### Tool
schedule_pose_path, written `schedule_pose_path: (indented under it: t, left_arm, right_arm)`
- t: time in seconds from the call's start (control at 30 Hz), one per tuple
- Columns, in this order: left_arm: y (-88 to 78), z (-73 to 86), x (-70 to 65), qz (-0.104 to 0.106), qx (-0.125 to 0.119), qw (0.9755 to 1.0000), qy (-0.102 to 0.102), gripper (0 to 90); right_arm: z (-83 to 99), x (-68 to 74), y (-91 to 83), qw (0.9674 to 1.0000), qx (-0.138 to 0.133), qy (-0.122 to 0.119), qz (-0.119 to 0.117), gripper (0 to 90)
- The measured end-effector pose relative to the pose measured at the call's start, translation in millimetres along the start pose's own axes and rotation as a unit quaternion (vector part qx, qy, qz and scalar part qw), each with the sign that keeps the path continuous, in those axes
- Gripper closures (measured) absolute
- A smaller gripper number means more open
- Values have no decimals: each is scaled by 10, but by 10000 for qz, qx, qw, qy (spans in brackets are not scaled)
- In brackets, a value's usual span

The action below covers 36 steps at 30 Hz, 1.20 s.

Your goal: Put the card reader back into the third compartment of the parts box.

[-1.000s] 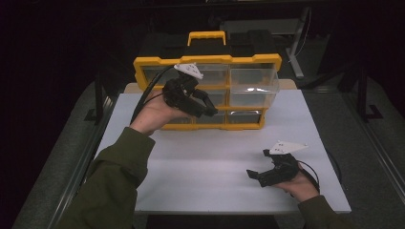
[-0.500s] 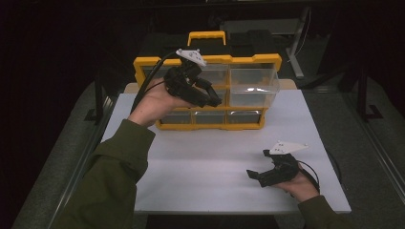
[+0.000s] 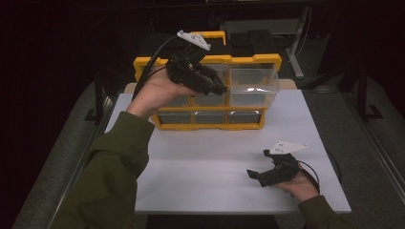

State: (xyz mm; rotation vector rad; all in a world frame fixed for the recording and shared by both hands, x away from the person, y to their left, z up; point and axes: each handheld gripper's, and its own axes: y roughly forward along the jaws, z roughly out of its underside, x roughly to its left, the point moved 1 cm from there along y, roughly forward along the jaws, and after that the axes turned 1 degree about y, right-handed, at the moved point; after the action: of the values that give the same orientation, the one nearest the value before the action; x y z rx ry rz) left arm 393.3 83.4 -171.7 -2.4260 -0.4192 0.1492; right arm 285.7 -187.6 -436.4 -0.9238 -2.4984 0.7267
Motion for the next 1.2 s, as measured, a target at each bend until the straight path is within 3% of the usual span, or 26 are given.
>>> schedule_pose_path:
  t: [0.3, 0.7, 1.2]
  left_arm:
    - [-13, -223, -22, -15, -53, 9999, 112, 303]
    - [112, -454, 4, -40, -132, 9999, 82, 303]
    - [371, -450, 54, -33, -64, 10000, -11, 303]
  right_arm:
    - [3, 0, -4, 10000, -14, -11, -12, 0]
    - [7, -9, -10, 10000, -28, -4, -17, 0]
    - [15, -13, -29, 10000, -45, 5, -9, 0]
